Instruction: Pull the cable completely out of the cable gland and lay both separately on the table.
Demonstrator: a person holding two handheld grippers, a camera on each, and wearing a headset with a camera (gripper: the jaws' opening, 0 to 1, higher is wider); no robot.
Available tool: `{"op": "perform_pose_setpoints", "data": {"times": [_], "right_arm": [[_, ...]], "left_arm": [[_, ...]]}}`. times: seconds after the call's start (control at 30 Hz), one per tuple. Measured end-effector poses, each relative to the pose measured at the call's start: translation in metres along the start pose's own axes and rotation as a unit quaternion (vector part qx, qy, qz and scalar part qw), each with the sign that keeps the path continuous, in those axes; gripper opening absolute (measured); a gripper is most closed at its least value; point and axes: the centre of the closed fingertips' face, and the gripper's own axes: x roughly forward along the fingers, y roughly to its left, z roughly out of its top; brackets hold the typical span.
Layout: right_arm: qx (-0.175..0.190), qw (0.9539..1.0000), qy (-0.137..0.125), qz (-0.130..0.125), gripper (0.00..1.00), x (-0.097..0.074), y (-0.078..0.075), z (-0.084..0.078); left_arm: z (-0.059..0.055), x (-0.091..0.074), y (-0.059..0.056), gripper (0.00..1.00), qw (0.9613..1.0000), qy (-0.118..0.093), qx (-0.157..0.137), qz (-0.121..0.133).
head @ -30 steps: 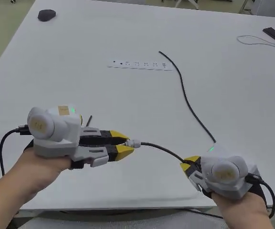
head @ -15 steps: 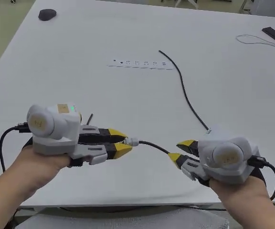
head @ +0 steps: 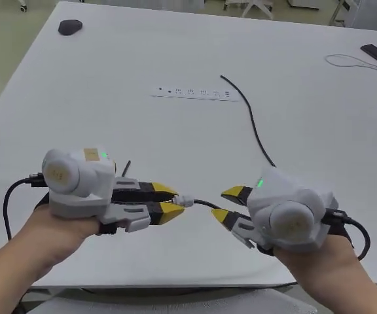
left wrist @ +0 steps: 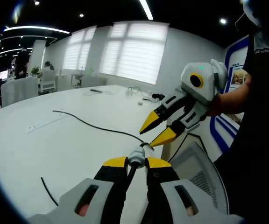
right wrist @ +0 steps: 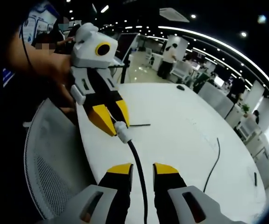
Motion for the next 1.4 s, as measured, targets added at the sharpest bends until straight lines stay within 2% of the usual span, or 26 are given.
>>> {"op": "perform_pose_setpoints", "data": {"times": [0.1,0.37,0.5,0.93,1.17,1.4], "right_arm": [[-0.035,0.9994,0.001,0.002,0.11,0.004,0.005,0.004],[-0.066,0.9977,-0.004,0.01,0.08,0.007,0.012,0.014],[-0.078,0.9968,0.002,0.015,0.06,0.011,0.014,0.012],[-0.055,0.9984,-0.004,0.012,0.01,0.011,0.019,0.009],[-0.01,0.9999,-0.002,0.005,0.01,0.012,0.018,0.005],[0.008,0.9999,0.006,-0.004,0.0,0.015,0.015,-0.003]], "left_arm": [[0.0,0.001,0.0,0.15,1.0,0.0,0.001,0.0],[-0.002,0.001,-0.002,0.15,1.0,0.001,-0.005,0.001],[-0.003,0.001,-0.004,0.15,1.0,0.002,-0.004,0.0],[-0.007,0.001,-0.007,0.15,1.0,0.002,-0.003,0.003],[-0.006,0.002,-0.009,0.15,1.0,0.001,-0.001,0.002],[-0.006,0.003,-0.009,0.15,1.0,0.001,0.002,0.004]]}}
